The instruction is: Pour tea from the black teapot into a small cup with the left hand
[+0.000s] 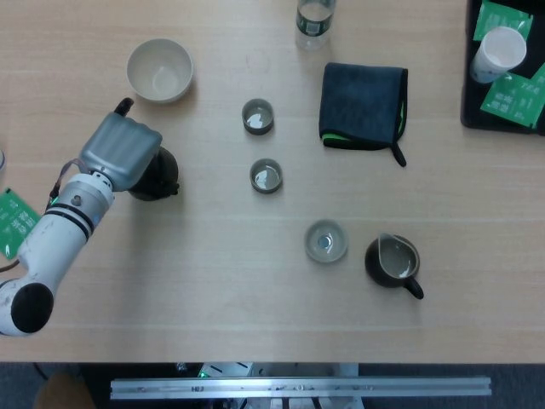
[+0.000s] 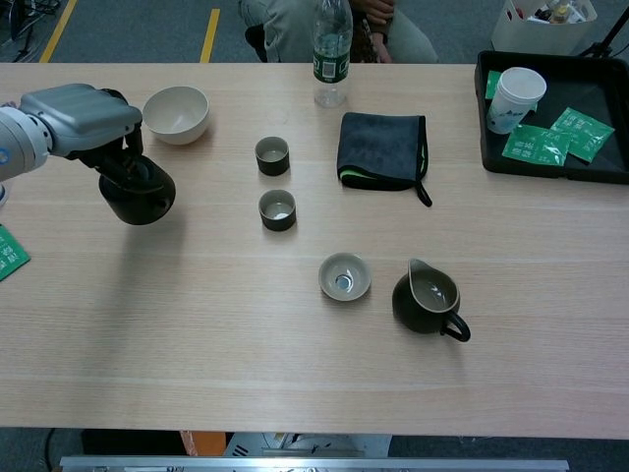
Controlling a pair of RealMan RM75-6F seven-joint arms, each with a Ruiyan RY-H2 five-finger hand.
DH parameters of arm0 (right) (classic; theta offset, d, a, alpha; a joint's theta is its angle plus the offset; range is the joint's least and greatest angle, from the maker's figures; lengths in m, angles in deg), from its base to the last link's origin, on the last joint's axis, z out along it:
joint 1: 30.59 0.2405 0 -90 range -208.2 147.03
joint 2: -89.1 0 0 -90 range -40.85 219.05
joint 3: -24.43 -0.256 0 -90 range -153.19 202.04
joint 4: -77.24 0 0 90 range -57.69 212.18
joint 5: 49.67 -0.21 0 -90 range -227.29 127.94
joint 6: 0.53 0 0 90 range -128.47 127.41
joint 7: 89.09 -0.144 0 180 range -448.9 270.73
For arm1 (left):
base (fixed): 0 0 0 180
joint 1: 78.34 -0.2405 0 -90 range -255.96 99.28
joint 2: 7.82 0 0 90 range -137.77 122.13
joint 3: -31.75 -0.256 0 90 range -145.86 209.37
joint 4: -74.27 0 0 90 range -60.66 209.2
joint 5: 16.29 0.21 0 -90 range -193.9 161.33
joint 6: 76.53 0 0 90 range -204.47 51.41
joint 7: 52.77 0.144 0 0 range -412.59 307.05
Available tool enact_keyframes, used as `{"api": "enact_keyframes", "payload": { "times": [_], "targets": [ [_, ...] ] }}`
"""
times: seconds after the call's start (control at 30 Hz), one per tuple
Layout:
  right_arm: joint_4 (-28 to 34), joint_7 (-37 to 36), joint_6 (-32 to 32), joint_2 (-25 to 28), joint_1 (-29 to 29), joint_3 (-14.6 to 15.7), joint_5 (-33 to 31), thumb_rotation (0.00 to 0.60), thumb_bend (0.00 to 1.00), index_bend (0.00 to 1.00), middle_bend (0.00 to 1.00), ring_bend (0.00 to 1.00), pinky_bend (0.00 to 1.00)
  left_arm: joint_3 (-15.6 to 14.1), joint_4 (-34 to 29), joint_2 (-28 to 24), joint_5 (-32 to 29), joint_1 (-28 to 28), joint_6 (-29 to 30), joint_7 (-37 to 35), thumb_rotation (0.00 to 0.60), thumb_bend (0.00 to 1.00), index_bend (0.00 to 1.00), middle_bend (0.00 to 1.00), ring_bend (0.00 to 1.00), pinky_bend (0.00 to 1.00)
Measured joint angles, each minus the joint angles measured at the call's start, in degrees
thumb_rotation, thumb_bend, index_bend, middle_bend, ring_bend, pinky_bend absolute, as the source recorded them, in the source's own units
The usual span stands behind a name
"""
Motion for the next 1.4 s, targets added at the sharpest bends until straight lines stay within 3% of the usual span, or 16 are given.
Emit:
{"api": "enact_keyframes", "payload": {
  "times": [0.2,0.4,0.6,0.73,0.97,1.4],
  "targets": [
    [0.1,0.0,-0.2,0.1,-0.1,0.0,0.1,0.600,0.00,0.17,0.16,0.04,0.03,0.7,0.5,-0.9,3.0,-0.4,-1.9,-5.1,0.284,0.22,0.86,1.00,0.78,0.10],
    [0.1,0.0,-0.4,0.2,-0.2,0.0,0.1,0.600,0.00,0.17,0.16,0.04,0.03,1.3,0.9,-0.7,3.9,-1.0,0.3,-6.6,0.295,0.22,0.89,1.00,0.80,0.10],
    [0.1,-0.1,-0.5,0.2,-0.3,0.0,0.0,0.600,0.00,0.17,0.16,0.04,0.03,1.9,1.6,0.3,4.3,-1.8,3.4,-7.2,0.407,0.22,0.90,1.00,0.81,0.10],
    [0.2,0.1,-0.6,0.3,-0.3,0.0,0.1,0.600,0.00,0.17,0.16,0.04,0.03,2.4,1.9,1.1,4.2,-2.5,5.5,-7.6,0.515,0.22,0.90,1.00,0.82,0.10],
    [0.4,0.3,-0.5,0.3,-0.2,-0.1,0.0,0.600,0.00,0.17,0.16,0.04,0.03,3.4,2.4,2.3,4.6,-3.6,8.6,-7.8,0.576,0.22,0.90,1.00,0.82,0.10],
    [0.5,0.4,-0.2,0.4,-0.2,-0.2,-0.2,0.600,0.00,0.17,0.16,0.04,0.03,5.1,2.2,3.9,5.9,-4.7,12.1,-7.4,0.584,0.22,0.90,1.00,0.82,0.10]
  ]
}}
